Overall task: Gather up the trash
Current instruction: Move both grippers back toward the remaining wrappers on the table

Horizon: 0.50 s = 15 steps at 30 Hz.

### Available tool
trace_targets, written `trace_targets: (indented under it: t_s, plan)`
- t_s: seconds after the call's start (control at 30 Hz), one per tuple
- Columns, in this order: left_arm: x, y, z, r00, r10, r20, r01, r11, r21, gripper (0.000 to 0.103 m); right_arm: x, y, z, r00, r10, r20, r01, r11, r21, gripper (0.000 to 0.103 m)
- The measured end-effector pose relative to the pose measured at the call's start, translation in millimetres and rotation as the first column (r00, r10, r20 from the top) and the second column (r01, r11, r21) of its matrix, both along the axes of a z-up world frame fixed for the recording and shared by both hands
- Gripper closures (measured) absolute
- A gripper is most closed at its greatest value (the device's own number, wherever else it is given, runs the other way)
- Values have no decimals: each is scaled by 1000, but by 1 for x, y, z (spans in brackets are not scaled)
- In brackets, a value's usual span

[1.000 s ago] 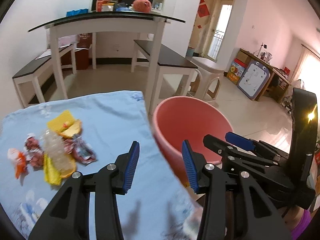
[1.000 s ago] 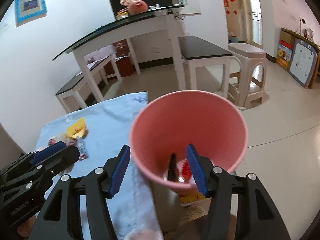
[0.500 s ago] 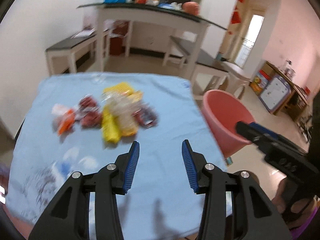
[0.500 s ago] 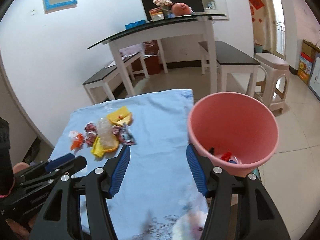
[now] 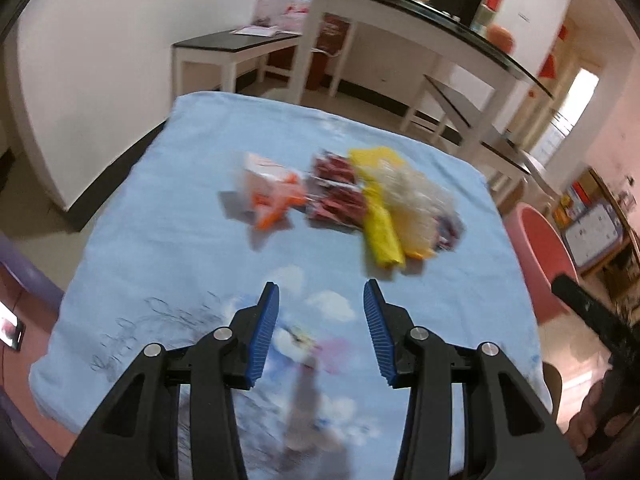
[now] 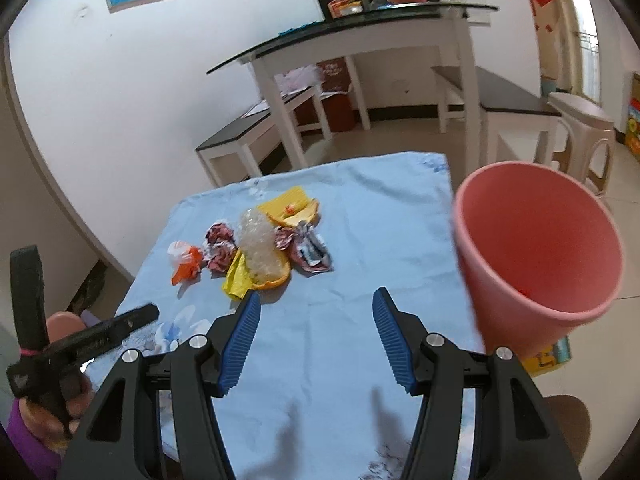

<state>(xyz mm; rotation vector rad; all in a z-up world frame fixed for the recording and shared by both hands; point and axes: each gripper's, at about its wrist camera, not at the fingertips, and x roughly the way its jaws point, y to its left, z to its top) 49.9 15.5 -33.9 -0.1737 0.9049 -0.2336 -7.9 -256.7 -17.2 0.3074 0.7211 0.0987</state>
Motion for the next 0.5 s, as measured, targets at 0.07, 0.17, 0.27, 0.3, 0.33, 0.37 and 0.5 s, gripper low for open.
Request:
trace_targets:
  t_s: [0.07,0.17,0.27,0.3,0.33,0.37,0.5]
  plan:
    - [11,13,1,999,35,1,-35,999,-15,59,9,4,-5,1000,20,-7,-20,1000,3,45]
    - [27,25,3,997,73,5,-73,997,-28,58,19,8,-11,999,49,-18,-48,999,6,45]
    - [46,29,3,996,89,-5,-89,995,-38,59,27,12,-14,997,70,-19,-71,997,-13,45]
    - [52,29,2,996,91,-7,-91,995,-38,59,28,12,-14,997,74,-18,-75,997,-15,45]
    - [58,29,1,995,95,-7,-95,995,-36,59,30,12,-15,997,78,-19,-78,997,-18,45]
    - [65,29,0,995,100,-6,-100,994,-33,59,31,13,-17,996,81,-22,-82,996,-22,45]
    - [90,31,-3,992,124,-5,-124,992,-32,59,38,11,-22,996,80,-38,-82,996,-34,45]
